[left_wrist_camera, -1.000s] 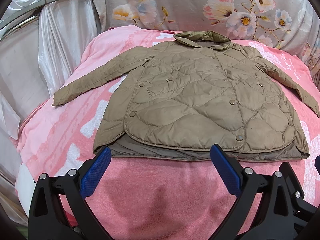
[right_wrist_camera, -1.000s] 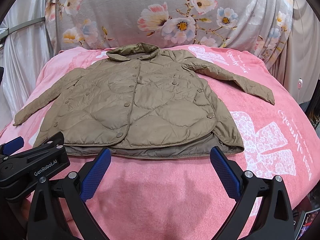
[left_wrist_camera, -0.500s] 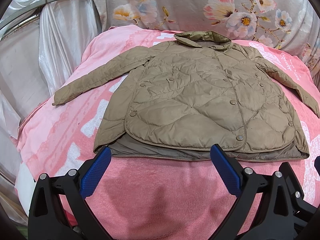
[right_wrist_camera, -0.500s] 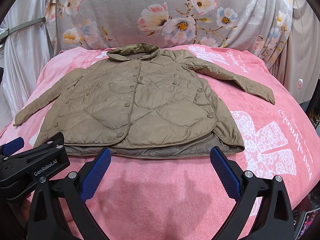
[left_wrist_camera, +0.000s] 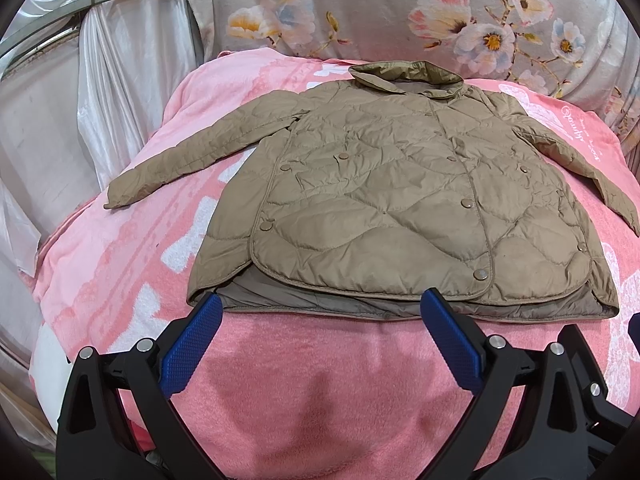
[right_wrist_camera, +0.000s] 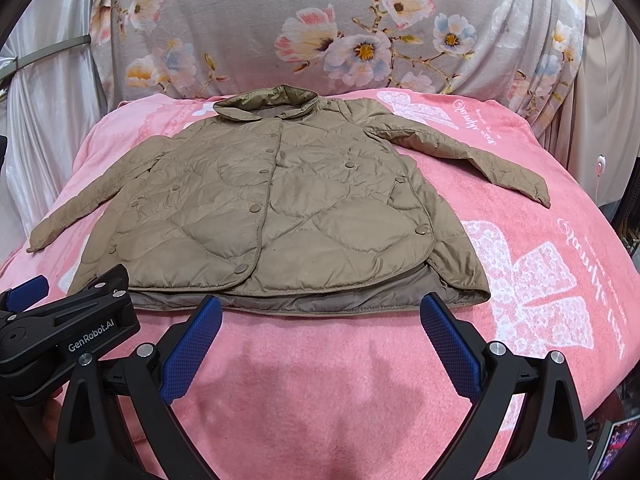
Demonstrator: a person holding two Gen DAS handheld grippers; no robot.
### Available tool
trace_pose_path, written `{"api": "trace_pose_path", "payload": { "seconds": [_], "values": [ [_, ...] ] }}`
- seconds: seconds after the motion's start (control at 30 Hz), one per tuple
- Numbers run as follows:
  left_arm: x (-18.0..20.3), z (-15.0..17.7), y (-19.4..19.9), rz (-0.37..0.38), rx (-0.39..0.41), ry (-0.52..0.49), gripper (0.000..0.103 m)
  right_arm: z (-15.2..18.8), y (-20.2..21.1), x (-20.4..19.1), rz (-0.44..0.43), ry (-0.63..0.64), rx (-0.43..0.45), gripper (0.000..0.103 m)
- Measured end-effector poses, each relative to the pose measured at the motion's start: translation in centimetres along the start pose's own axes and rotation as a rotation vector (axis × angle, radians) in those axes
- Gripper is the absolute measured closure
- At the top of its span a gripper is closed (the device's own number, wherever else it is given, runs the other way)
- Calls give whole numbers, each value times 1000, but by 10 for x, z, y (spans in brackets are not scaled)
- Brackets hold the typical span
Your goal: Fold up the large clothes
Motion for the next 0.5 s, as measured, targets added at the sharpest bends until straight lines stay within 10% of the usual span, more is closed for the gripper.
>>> {"api": "trace_pose_path", "payload": {
  "seconds": [0.5],
  "values": [
    [-1, 0, 0, 2, -1, 1, 6, 0, -1, 1, -2, -1, -1, 5]
  ]
}}
Point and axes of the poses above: each gripper's, at about its wrist camera, not at the fingertips, and y roughly against the way its jaws point, x to its right, z to its underside, the point moved 2 cm from there along -y, roughly the way its jaws point, and after that the axes turned 5 degrees about x, right-handed, at the moved point
